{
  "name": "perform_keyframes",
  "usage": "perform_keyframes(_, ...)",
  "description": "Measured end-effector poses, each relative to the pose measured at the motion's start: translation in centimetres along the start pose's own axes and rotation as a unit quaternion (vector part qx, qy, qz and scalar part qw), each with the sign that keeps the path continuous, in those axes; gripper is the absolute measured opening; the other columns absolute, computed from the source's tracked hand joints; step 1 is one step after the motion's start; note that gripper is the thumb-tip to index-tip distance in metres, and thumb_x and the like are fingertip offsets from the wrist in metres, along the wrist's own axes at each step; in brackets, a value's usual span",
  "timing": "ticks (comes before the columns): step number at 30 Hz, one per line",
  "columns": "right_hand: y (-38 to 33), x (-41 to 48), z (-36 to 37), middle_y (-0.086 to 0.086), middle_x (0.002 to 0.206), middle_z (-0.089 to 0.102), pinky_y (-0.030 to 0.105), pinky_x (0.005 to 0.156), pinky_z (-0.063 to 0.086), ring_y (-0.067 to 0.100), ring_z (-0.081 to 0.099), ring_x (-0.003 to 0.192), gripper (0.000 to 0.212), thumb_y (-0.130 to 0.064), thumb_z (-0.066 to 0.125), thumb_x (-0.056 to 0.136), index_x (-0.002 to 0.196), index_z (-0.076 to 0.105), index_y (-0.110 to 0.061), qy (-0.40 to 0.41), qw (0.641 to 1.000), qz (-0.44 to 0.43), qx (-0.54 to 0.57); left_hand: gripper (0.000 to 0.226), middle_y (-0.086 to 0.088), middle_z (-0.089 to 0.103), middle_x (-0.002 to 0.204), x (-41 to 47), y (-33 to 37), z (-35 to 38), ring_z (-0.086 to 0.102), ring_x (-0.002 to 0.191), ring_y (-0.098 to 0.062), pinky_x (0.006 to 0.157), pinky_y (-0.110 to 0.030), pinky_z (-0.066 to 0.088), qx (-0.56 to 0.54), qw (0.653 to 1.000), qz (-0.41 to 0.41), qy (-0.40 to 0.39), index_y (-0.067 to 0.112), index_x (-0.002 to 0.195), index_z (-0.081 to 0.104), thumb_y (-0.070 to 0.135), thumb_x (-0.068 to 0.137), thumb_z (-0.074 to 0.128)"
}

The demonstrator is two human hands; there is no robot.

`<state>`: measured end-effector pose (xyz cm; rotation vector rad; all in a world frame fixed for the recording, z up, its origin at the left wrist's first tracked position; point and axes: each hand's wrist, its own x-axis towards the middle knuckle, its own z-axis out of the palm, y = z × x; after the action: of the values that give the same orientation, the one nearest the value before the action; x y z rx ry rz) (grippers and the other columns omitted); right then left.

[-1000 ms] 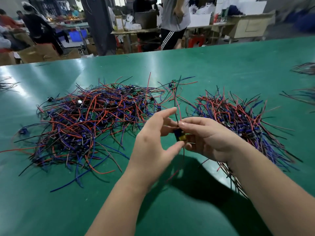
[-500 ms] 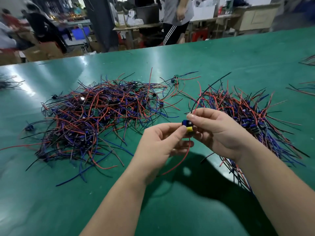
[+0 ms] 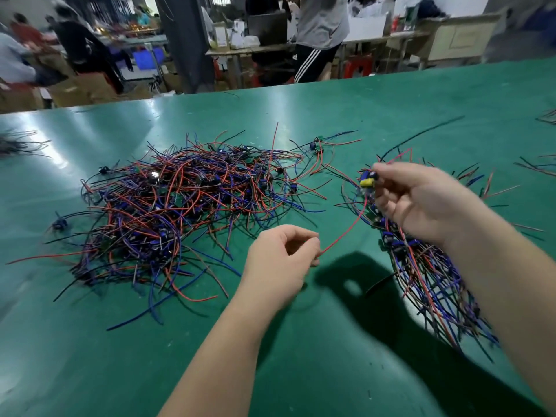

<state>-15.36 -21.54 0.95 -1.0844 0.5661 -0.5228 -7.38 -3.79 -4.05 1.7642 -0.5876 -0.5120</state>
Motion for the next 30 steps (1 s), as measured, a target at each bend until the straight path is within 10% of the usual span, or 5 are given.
perform_keyframes(5, -4.8, 8.3, 2.5, 0.01, 0.08, 0.057, 0.012, 0.049, 0.046, 0.011, 0.061, 0.063, 0.015, -0.009, 0.054, 0.094, 0.08, 0.05, -0.004, 0.057, 0.998, -0.022, -0.006, 0.041, -0.007, 0.052, 0.129, 0.7, -1.3, -2.2, 0.045, 0.121, -0.027, 0.099, -0.038, 0.038, 0.41, 0.907, -0.011, 0.098, 0.025, 0.127, 0.051, 0.043, 0.091, 0.053)
perform_keyframes(10, -4.4, 12.6, 3.9, 0.015, 0.124, 0.048, 0.023, 0.076, 0.051, 0.025, 0.054, 0.112, 0.035, -0.014, 0.046, 0.099, 0.132, 0.044, -0.003, 0.06, 0.995, 0.034, -0.077, 0.048, -0.026, -0.002, 0.155, 0.9, -2.0, -3.1, -0.001, 0.143, -0.041, 0.115, -0.049, 0.007, 0.482, 0.859, -0.128, 0.113, 0.025, 0.133, 0.041, 0.044, 0.091, 0.052)
perform_keyframes(15, -2.4, 11.8, 3.2, 0.023, 0.151, 0.025, 0.032, 0.096, 0.045, 0.031, 0.034, 0.136, 0.059, -0.007, 0.052, 0.093, 0.145, 0.024, -0.005, 0.074, 0.99, 0.04, -0.116, 0.032, -0.02, 0.032, 0.144, 1.1, -2.1, -3.6, 0.025, 0.134, -0.039, 0.111, -0.047, 0.019, 0.492, 0.853, -0.147, 0.098, 0.018, 0.124, 0.049, 0.029, 0.094, 0.046)
perform_keyframes(23, 1.4, 1.9, 2.8, 0.019, 0.102, 0.059, 0.027, 0.067, 0.049, 0.025, 0.058, 0.083, 0.018, 0.005, 0.047, 0.092, 0.099, 0.062, -0.001, -0.04, 0.985, 0.033, -0.166, 0.026, -0.002, 0.061, 0.114, 1.2, -1.0, -3.5, 0.058, 0.104, -0.025, 0.093, -0.039, 0.04, 0.396, 0.899, 0.005, 0.187, 0.019, 0.115, 0.062, 0.025, 0.094, 0.048)
perform_keyframes(30, 5.2, -3.2, 3.6, 0.01, 0.073, 0.067, 0.022, 0.057, 0.05, 0.017, 0.062, 0.062, 0.019, -0.018, 0.058, 0.086, 0.095, 0.063, -0.002, -0.137, 0.984, 0.069, -0.095, 0.009, -0.001, 0.064, 0.072, -0.8, 1.1, -0.7, 0.058, 0.069, -0.017, 0.07, -0.029, 0.048, 0.194, 0.912, 0.333, 0.141, 0.009, 0.07, 0.068, 0.015, 0.076, 0.067)
